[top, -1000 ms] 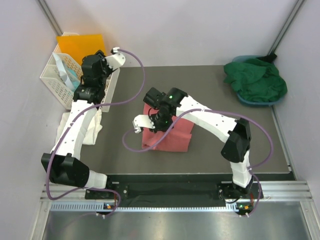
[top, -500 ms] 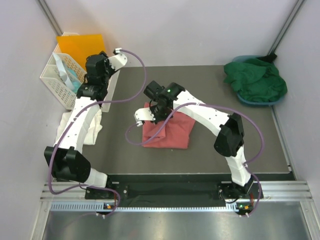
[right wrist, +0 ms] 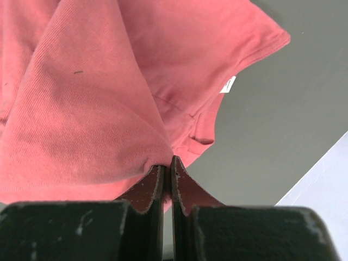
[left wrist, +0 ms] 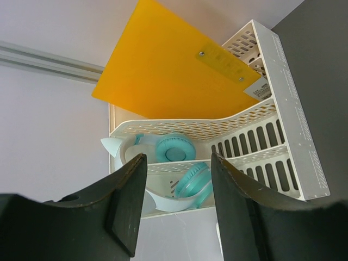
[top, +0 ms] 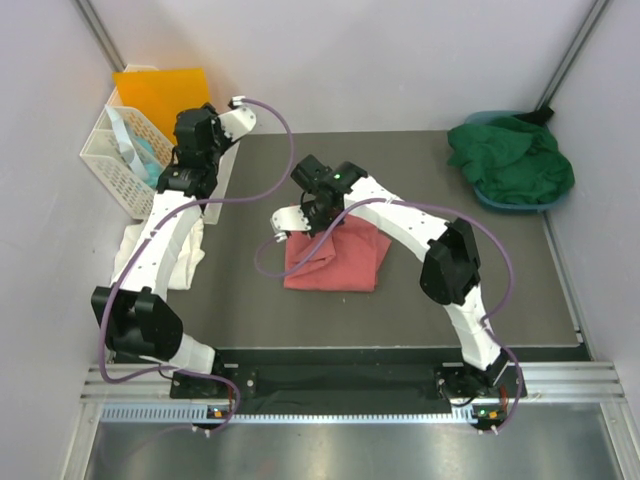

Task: Fold and stack the t-shirts
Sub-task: Fold the long partially folded tshirt into a neat square

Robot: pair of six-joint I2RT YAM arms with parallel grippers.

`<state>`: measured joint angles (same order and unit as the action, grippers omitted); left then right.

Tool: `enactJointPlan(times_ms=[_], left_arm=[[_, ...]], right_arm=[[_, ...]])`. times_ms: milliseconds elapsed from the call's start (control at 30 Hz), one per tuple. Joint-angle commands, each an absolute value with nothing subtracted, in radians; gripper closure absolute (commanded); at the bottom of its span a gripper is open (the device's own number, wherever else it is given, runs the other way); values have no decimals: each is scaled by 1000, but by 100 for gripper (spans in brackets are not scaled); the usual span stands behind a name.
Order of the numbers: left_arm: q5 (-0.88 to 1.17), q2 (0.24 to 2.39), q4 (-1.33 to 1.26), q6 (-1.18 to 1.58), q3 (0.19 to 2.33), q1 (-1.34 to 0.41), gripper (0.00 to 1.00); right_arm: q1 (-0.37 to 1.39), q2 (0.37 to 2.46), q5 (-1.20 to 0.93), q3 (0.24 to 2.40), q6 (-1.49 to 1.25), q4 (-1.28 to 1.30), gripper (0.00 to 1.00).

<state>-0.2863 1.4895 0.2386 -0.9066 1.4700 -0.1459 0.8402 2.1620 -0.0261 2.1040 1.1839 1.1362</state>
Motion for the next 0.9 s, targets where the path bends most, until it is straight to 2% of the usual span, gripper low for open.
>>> enactJointPlan(times_ms=[0, 133, 233, 333, 433, 533, 600, 700, 733, 800, 833, 867], left_arm=[[-307, 1497, 196, -877, 1509, -152, 44], [-311, 1506, 196, -870, 1509, -156, 44], [-316, 1512, 195, -868, 1506, -161, 45], [-321, 1513, 195, -864, 1500, -163, 45], [-319, 1513, 192, -859, 1488, -163, 45], [-318, 1517, 192, -856, 1483, -164, 45], [-319, 1516, 192, -853, 1483, -166, 45], [-318, 1509, 189, -857, 1480, -167, 45], [-321, 1509, 186, -861, 1477, -167, 45], [-319, 1506, 187, -862, 1474, -167, 45], [-316, 1505, 187, -862, 1468, -167, 45], [-313, 1503, 196, -864, 1465, -167, 45]], right_arm=[[821, 2178, -21, 2154, 1210, 1040, 100], [810, 2201, -5, 2143, 1201, 985, 100], [802, 2217, 77, 2099, 1170, 887, 72], [793, 2212, 167, 2028, 1117, 729, 61], [781, 2188, 239, 1970, 1075, 563, 57], [772, 2168, 247, 1967, 1055, 515, 57], [761, 2143, 183, 1980, 1054, 584, 59], [741, 2100, 60, 1980, 1035, 688, 68], [738, 2092, 40, 1974, 1034, 708, 76], [736, 2085, -73, 1976, 1054, 831, 85], [736, 2083, -110, 1976, 1045, 866, 95], [735, 2088, -180, 1976, 1037, 918, 99]])
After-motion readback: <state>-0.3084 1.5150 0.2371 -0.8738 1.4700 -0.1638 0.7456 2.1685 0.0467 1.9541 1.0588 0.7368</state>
